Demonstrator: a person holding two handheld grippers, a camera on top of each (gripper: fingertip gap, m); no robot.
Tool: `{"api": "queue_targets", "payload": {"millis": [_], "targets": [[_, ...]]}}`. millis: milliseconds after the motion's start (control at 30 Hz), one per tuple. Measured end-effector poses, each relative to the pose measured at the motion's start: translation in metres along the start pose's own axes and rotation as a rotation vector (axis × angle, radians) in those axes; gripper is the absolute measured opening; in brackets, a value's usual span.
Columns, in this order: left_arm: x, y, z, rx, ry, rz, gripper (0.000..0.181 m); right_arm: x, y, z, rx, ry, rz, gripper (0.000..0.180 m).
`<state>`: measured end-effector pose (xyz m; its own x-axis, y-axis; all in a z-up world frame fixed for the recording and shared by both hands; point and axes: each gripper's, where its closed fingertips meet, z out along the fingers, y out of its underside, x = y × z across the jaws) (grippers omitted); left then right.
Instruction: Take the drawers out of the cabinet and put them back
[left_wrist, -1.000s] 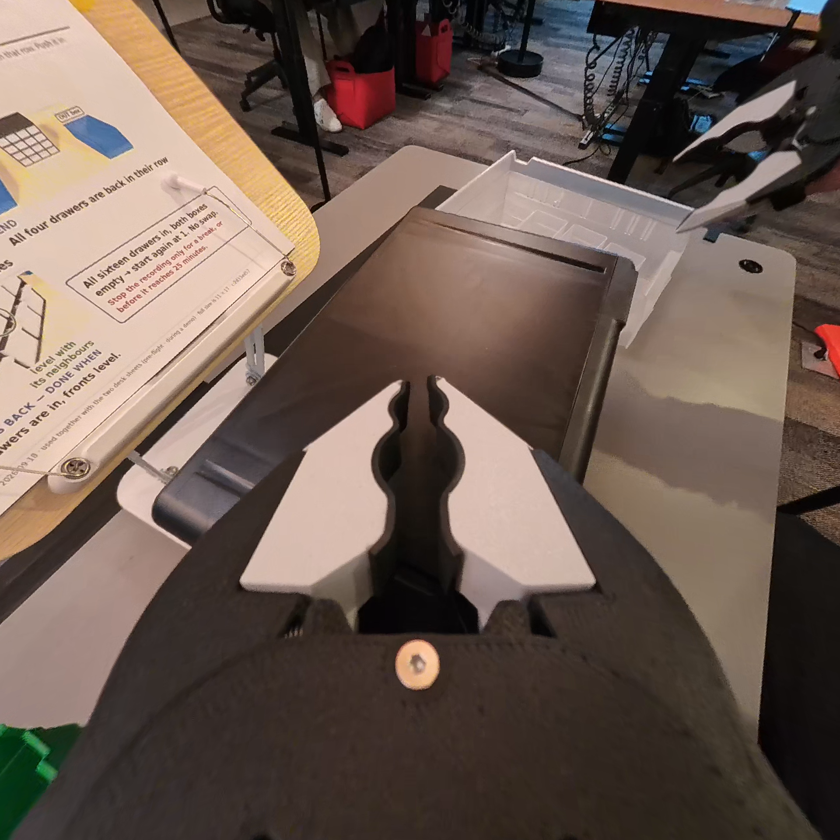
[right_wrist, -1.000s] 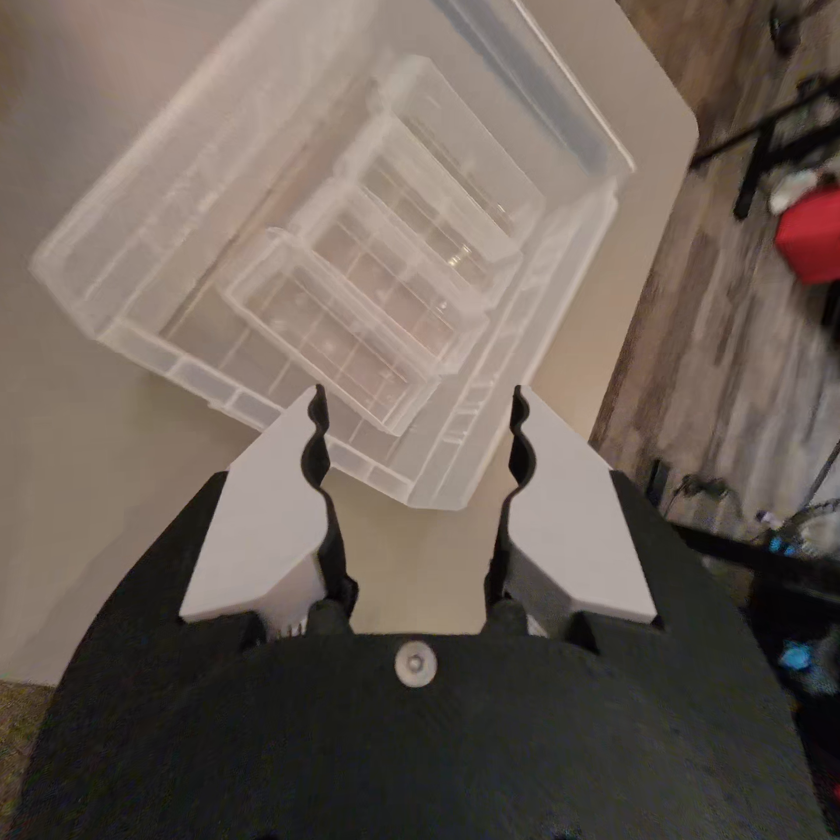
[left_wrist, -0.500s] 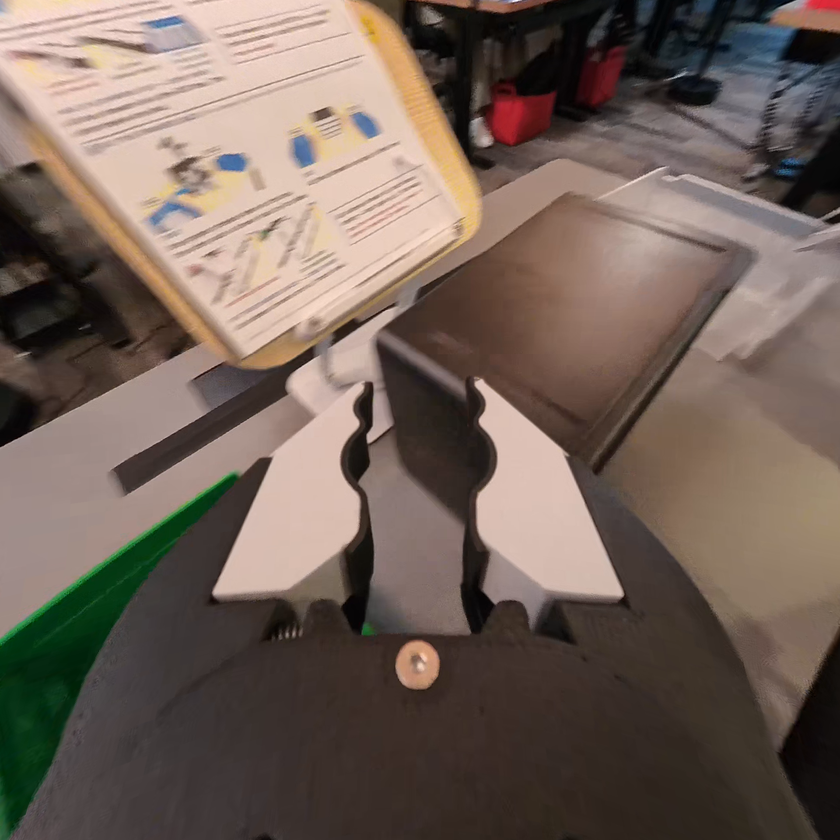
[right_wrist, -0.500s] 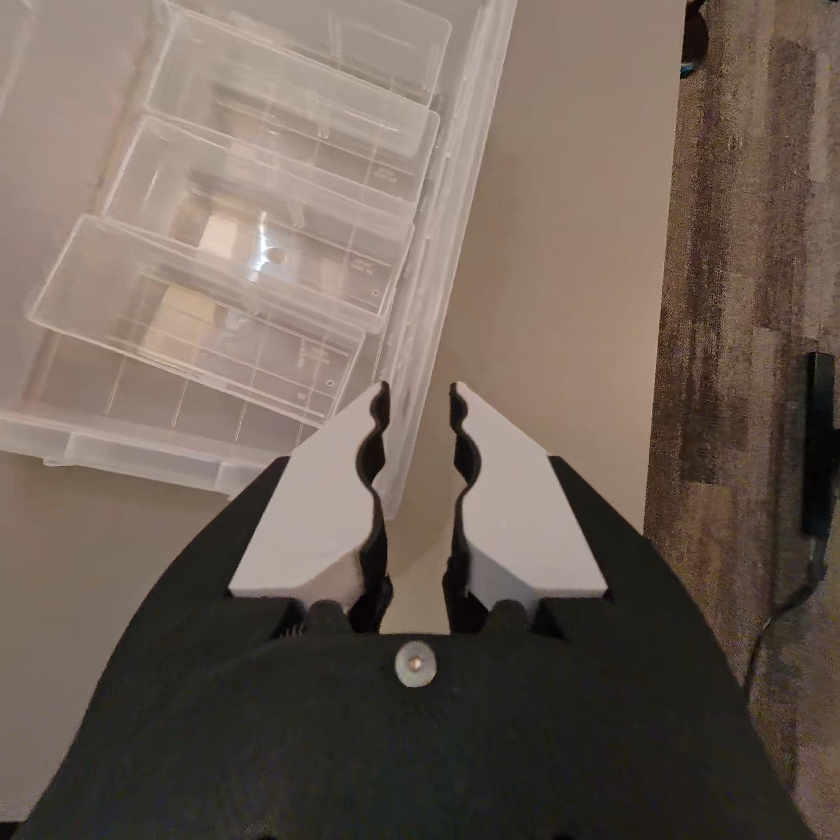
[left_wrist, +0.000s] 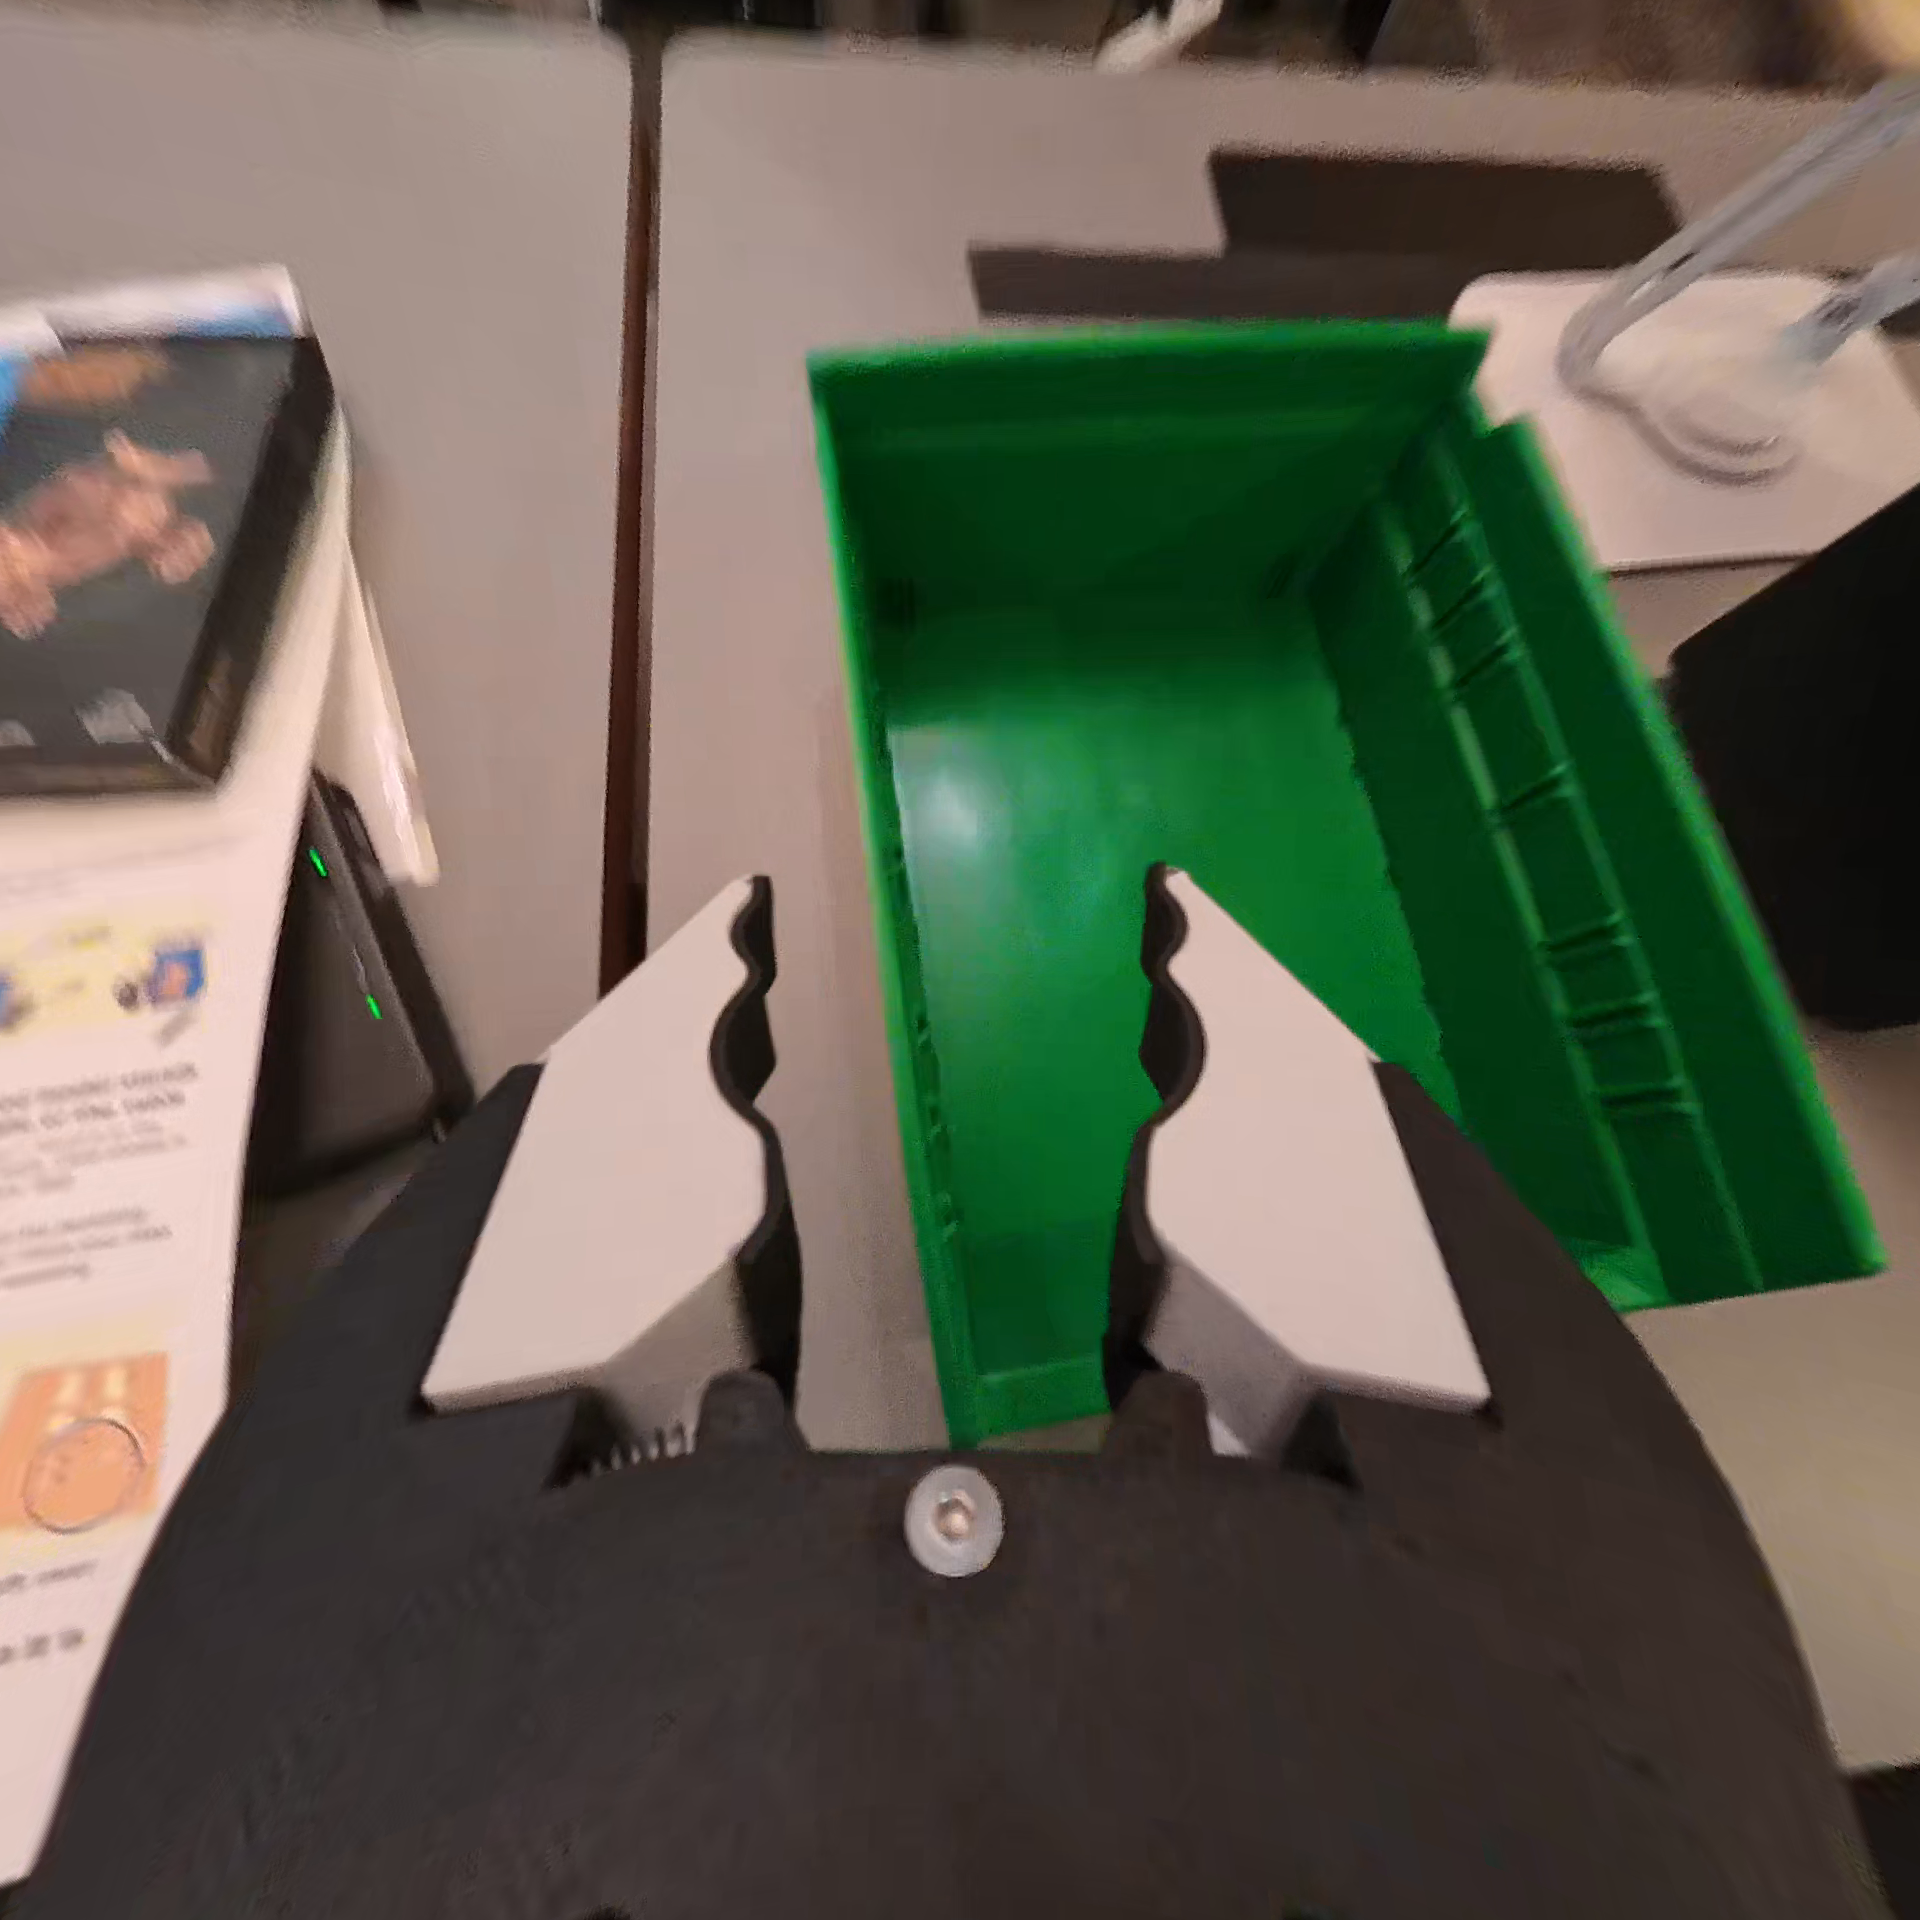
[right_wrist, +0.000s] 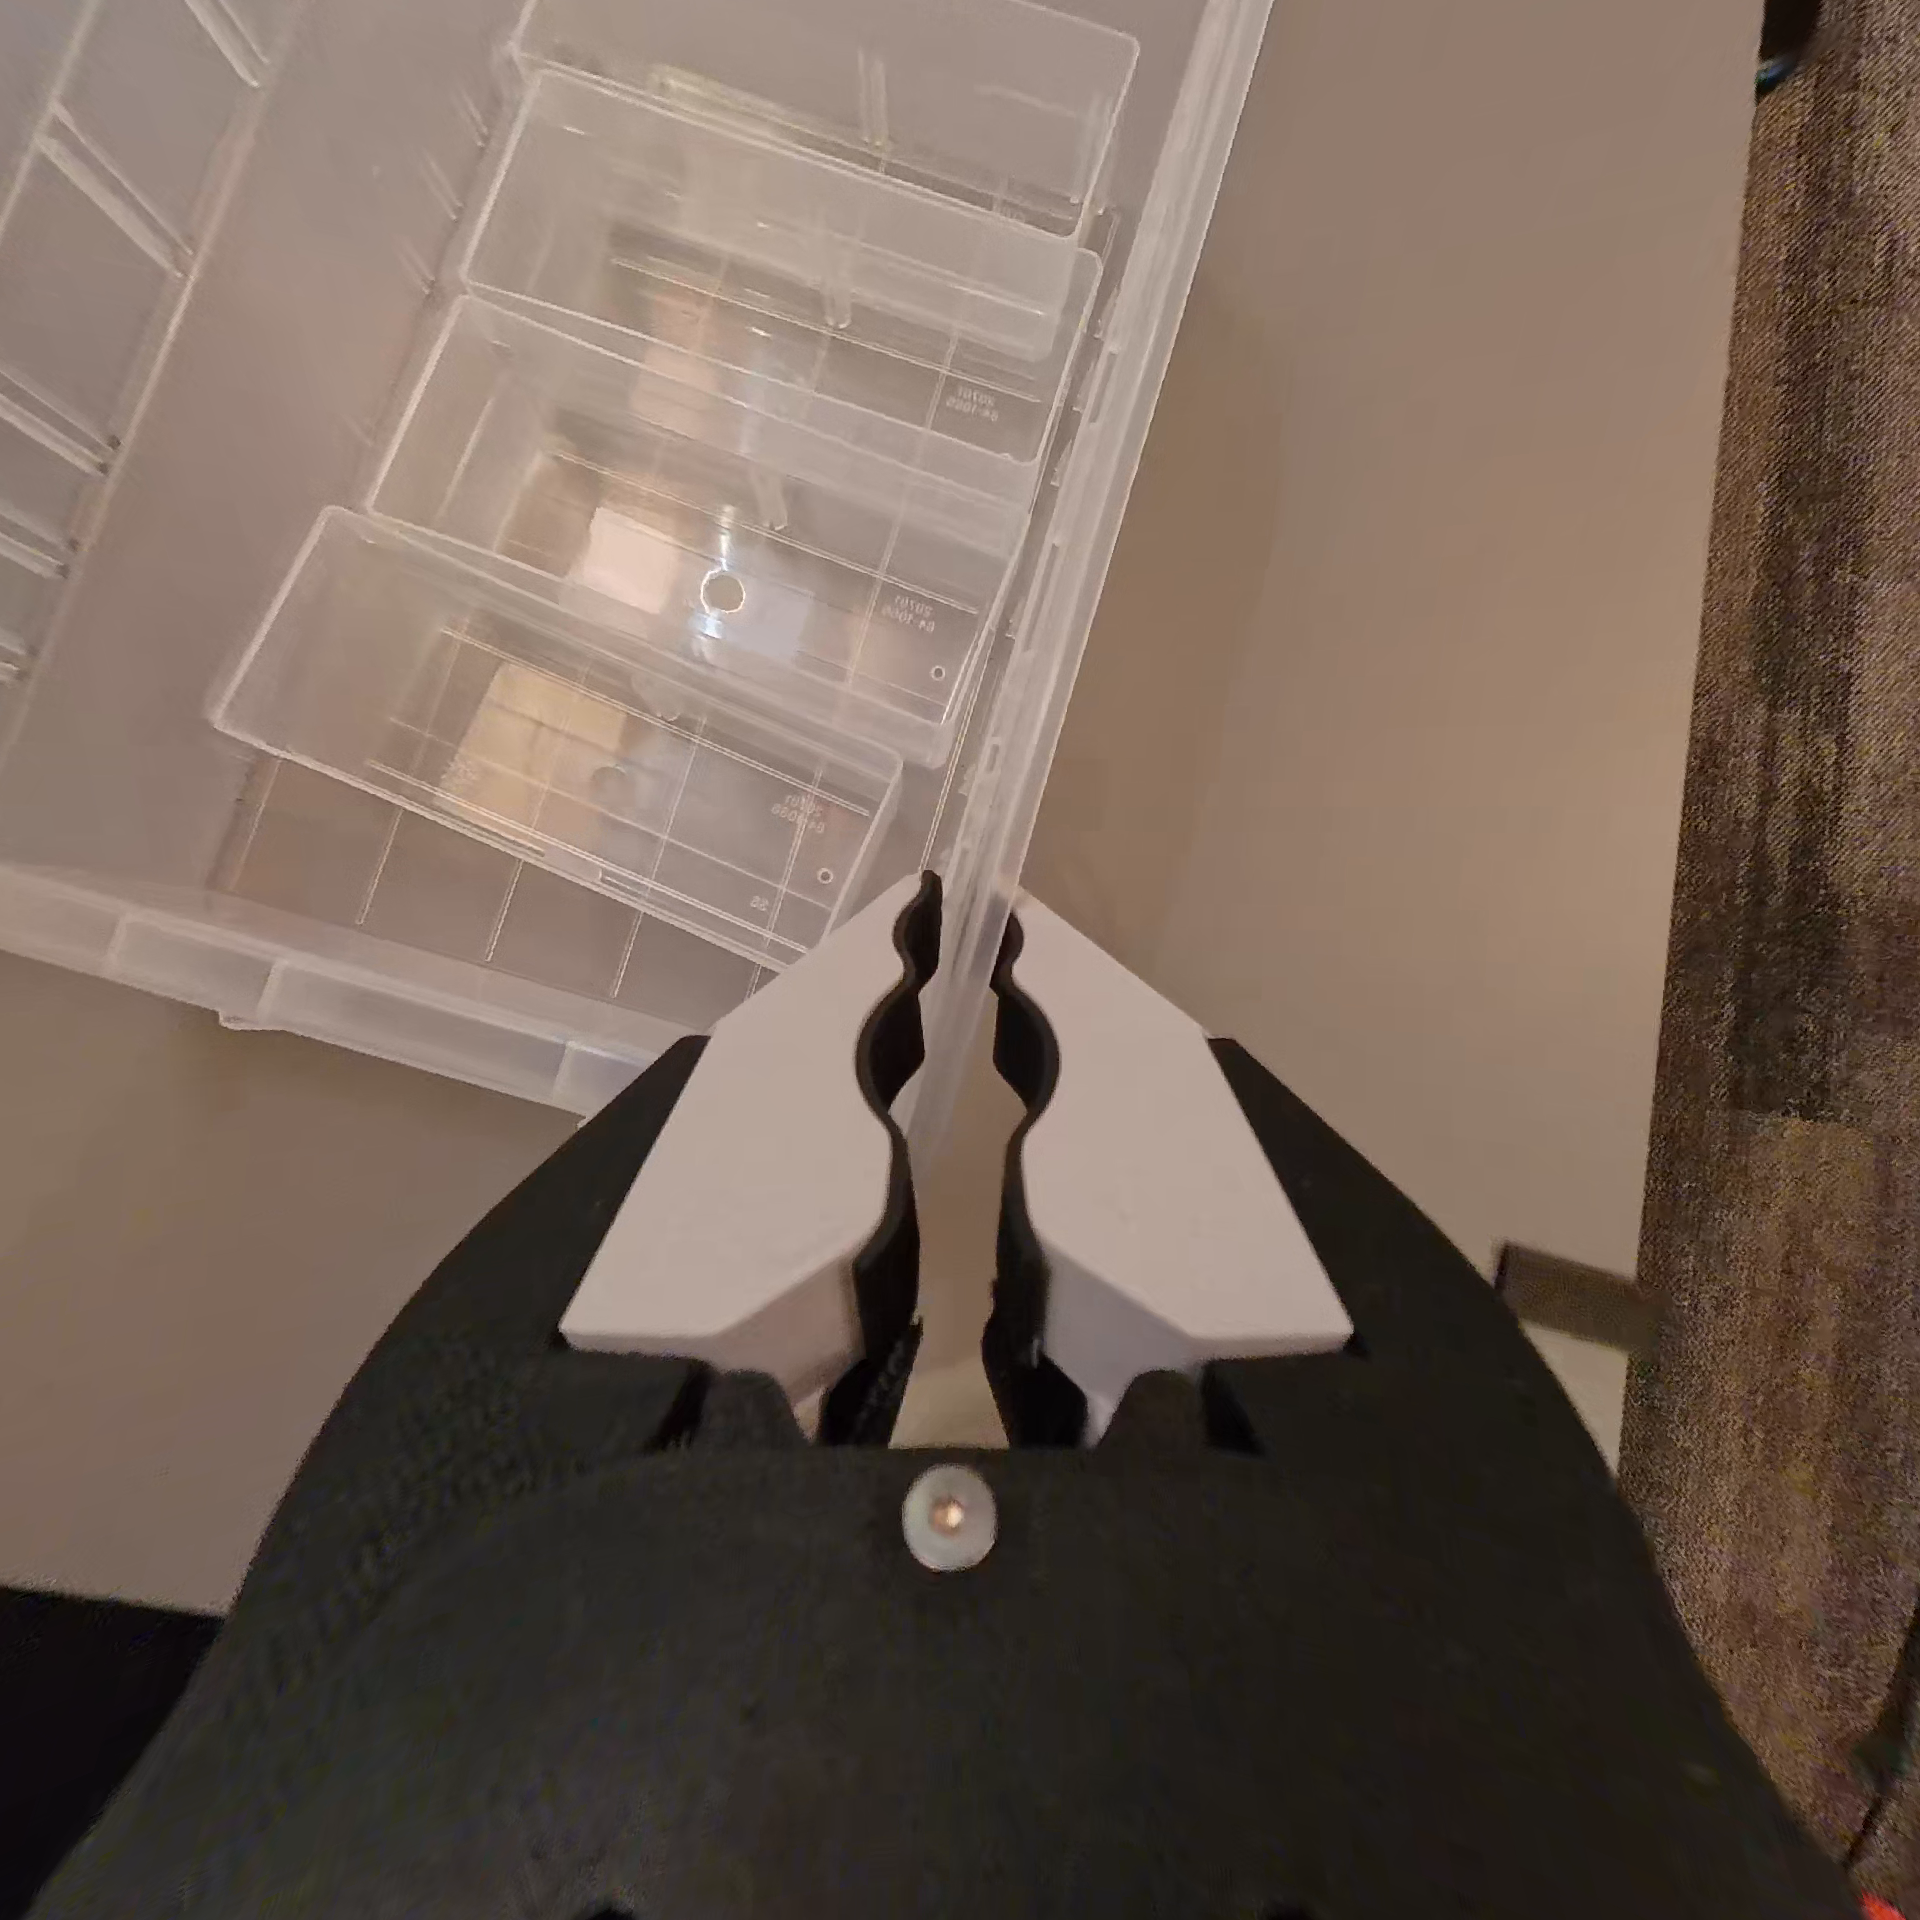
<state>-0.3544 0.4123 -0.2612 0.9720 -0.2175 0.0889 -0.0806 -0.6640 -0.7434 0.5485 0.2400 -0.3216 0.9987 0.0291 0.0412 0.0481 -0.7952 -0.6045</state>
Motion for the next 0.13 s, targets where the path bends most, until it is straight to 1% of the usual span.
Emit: {"api": "queue_targets", "payload": {"millis": [67,133], "targets": [[-0.005,0.026,0.016,-0.096,0.032,-0.04,0.079,-0.008,0.011,-0.009,-0.01,-0.013,-0.01,0.005],[-0.009,0.046,0.03,-0.162,0.04,-0.057,0.081,-0.016,0.023,-0.018,-0.024,-0.035,-0.027,0.005]]}}
